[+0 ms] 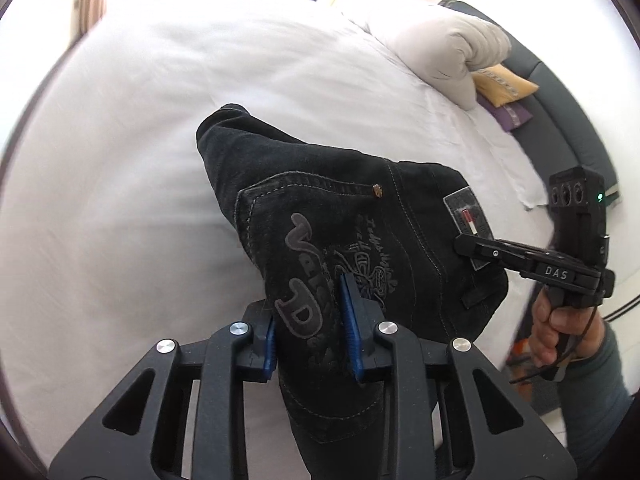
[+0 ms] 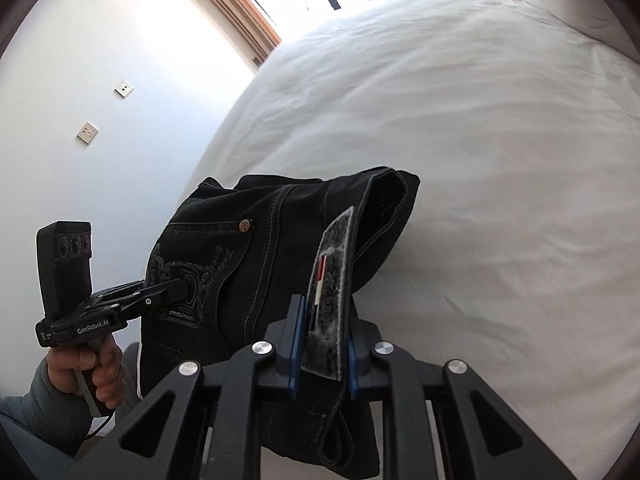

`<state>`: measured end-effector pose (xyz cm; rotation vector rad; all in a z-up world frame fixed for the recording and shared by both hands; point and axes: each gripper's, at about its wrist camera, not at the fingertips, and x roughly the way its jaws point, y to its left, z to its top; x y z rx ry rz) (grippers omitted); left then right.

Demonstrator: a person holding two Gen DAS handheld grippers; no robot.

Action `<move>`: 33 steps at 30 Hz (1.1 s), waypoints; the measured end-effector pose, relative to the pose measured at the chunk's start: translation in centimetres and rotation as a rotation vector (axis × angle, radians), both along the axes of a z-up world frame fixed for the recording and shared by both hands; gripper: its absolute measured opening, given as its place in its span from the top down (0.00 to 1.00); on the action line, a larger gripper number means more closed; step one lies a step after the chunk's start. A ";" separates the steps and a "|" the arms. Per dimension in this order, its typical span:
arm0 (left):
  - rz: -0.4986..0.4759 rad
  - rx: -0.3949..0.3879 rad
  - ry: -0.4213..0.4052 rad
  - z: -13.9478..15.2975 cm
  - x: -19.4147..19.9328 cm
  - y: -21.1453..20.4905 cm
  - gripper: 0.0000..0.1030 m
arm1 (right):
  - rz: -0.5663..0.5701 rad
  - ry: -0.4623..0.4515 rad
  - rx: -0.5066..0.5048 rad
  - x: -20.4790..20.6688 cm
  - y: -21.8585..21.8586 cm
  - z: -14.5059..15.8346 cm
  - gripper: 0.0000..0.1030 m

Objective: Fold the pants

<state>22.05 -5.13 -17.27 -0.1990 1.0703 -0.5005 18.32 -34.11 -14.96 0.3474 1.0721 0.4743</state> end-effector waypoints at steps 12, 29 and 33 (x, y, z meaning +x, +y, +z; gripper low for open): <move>0.100 0.147 0.033 -5.9 3.2 3.2 0.31 | -0.097 0.112 0.037 3.6 1.4 -7.1 0.50; 0.212 0.285 -0.135 1.9 -7.6 2.3 0.00 | -0.147 -0.121 -0.113 -7.3 4.7 0.5 0.29; 0.255 0.311 -0.292 5.3 -12.4 2.2 0.00 | -0.177 -0.258 -0.190 -10.9 6.7 3.6 0.17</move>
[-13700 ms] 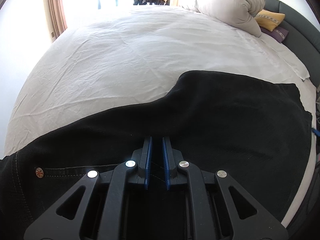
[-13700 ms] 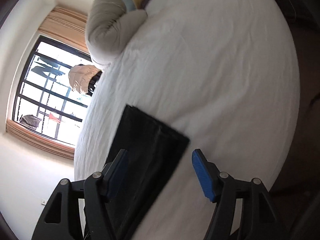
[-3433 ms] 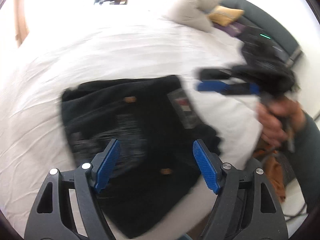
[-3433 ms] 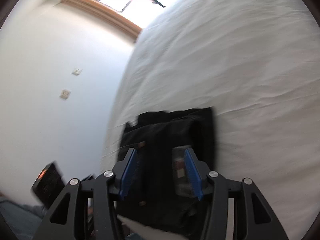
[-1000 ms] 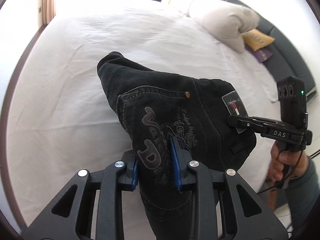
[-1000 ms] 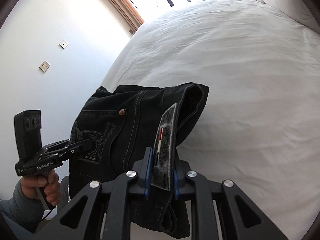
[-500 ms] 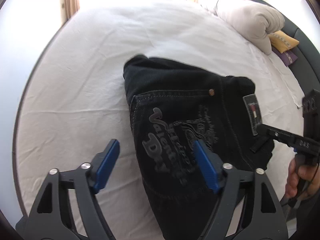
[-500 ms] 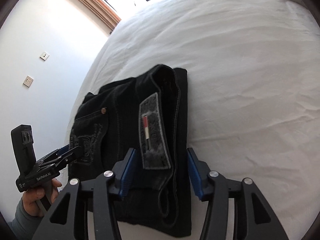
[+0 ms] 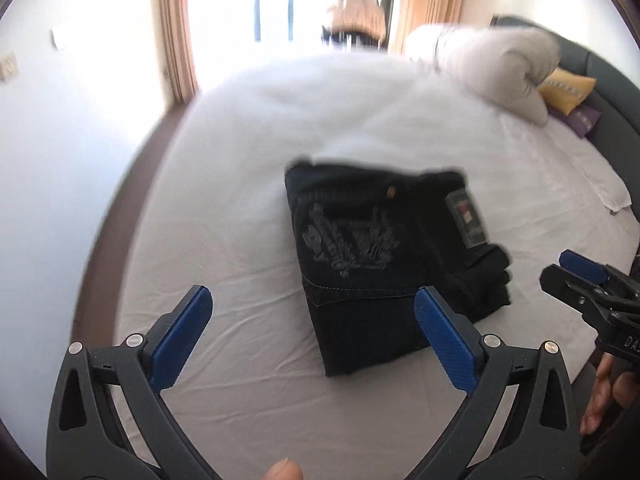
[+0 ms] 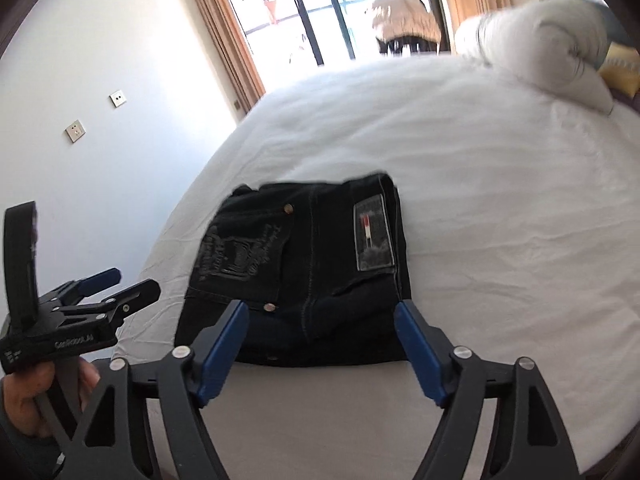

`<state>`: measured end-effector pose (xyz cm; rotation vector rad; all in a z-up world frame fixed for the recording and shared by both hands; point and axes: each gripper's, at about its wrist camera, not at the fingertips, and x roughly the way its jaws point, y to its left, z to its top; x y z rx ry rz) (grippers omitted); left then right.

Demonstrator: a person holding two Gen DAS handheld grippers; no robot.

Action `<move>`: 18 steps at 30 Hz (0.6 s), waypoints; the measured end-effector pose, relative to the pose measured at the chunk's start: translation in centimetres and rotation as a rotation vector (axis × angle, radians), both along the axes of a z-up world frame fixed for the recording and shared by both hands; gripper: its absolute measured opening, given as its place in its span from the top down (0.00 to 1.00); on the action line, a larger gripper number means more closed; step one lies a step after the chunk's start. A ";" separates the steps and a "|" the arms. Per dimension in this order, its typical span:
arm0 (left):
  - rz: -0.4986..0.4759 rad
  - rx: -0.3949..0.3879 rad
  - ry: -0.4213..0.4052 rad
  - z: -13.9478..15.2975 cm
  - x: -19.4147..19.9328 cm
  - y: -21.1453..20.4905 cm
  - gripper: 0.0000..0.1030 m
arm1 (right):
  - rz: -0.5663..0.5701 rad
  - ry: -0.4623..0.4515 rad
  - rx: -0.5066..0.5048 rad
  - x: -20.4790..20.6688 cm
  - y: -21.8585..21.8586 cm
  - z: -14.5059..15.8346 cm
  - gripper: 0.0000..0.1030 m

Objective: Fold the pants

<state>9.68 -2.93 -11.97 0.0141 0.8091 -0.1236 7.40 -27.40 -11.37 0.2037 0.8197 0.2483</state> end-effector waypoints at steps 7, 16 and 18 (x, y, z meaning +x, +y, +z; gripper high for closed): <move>0.061 0.140 -0.229 5.4 -9.1 -1.1 0.00 | -0.073 -0.245 -0.010 -5.7 1.0 5.4 0.00; 0.128 0.072 -0.075 6.2 -8.7 0.5 0.00 | -0.136 -0.308 -0.035 -7.8 1.1 9.5 0.00; 0.126 0.076 -0.052 5.9 -8.4 0.4 0.00 | -0.141 -0.286 -0.068 -7.8 1.4 9.7 0.00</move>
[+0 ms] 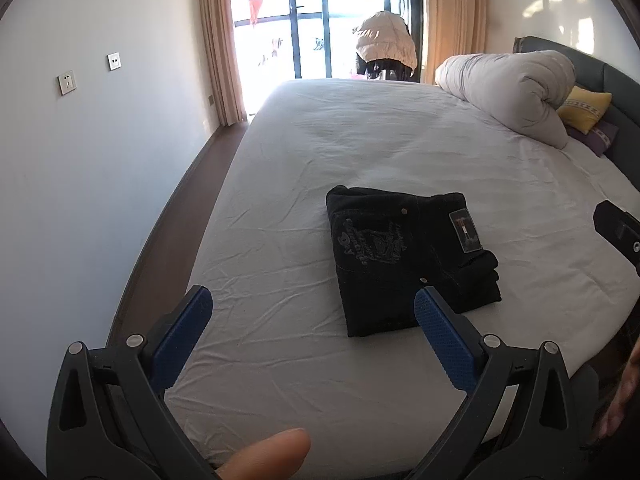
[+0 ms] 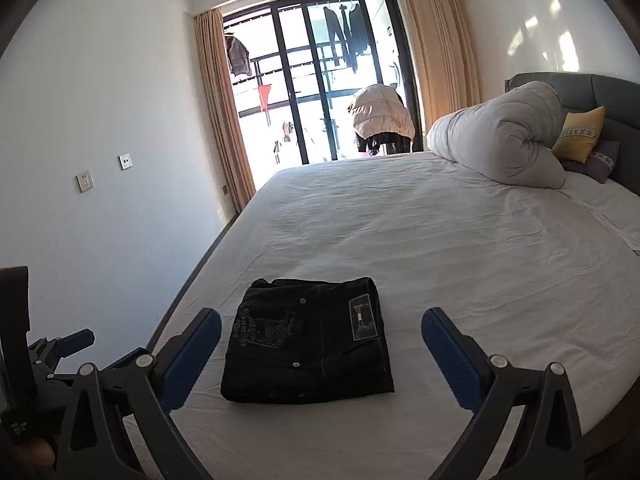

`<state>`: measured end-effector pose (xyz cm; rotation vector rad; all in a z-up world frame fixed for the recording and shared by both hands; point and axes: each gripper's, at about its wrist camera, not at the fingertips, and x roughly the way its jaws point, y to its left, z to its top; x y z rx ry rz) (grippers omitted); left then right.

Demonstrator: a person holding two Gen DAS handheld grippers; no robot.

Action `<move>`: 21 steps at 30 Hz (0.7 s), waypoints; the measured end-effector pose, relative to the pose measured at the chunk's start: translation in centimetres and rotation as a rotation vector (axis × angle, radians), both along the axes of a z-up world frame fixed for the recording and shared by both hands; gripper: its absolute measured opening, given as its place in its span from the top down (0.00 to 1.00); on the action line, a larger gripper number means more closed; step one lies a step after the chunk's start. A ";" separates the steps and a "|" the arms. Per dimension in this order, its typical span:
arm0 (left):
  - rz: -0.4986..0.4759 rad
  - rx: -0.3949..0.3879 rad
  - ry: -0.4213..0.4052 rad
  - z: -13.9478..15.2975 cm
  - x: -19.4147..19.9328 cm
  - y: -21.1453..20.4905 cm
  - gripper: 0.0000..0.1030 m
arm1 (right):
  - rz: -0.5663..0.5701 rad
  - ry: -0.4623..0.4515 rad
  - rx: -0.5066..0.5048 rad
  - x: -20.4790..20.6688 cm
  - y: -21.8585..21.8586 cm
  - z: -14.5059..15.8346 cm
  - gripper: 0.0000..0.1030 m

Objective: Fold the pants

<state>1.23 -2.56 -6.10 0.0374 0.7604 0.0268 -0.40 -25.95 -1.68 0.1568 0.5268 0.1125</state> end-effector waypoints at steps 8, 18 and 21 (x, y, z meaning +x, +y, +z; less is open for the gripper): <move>-0.040 -0.037 0.080 -1.6 1.3 -1.2 0.00 | -0.003 0.110 -0.057 0.7 0.8 -0.9 0.00; -0.034 -0.059 0.131 -3.0 2.8 -0.9 0.00 | -0.019 0.210 -0.061 2.0 1.3 -2.9 0.00; -0.031 -0.064 0.143 -3.4 3.1 -0.9 0.00 | -0.015 0.221 -0.071 2.1 1.6 -3.0 0.00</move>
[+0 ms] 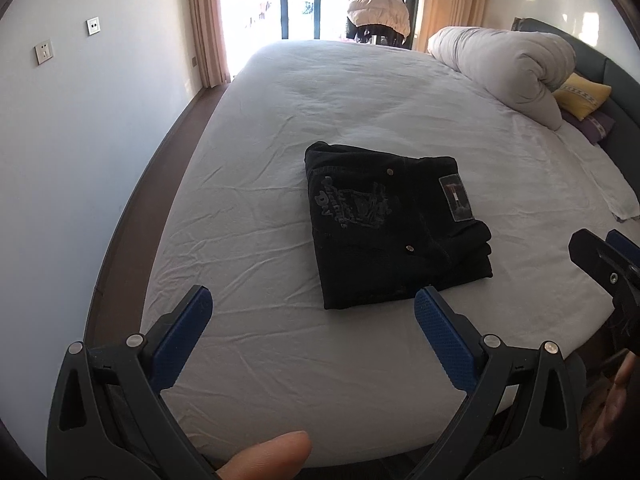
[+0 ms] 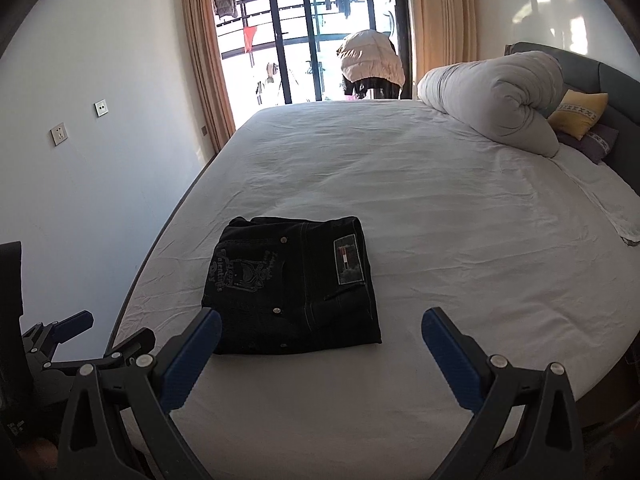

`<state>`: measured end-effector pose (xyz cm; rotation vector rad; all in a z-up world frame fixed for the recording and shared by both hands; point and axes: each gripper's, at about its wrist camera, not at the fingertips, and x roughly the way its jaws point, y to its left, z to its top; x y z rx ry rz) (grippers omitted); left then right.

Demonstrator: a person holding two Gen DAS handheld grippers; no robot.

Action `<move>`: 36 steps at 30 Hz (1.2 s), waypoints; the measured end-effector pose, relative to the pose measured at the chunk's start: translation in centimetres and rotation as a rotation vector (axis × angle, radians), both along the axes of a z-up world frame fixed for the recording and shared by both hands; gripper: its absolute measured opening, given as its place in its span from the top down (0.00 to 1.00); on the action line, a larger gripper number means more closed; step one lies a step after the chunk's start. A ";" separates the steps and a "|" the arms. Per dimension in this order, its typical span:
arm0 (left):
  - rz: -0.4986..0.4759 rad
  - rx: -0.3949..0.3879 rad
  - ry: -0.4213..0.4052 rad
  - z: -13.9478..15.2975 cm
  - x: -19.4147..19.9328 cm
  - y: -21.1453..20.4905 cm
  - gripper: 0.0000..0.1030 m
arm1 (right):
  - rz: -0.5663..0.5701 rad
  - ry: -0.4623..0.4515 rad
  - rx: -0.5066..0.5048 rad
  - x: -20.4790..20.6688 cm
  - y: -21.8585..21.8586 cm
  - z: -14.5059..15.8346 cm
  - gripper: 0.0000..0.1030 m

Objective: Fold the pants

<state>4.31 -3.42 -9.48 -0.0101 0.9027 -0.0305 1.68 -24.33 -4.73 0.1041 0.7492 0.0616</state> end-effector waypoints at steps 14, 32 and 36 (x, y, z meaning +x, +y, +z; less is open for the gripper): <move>0.012 -0.029 0.030 -0.8 0.6 0.3 0.00 | 0.008 0.028 -0.013 0.2 0.6 -0.2 0.00; 0.019 -0.030 0.031 -1.0 0.4 0.0 0.00 | 0.009 0.050 -0.008 0.1 0.0 -1.1 0.00; 0.019 -0.028 0.031 -1.1 0.4 0.0 0.00 | 0.008 0.051 -0.008 0.1 0.0 -1.1 0.00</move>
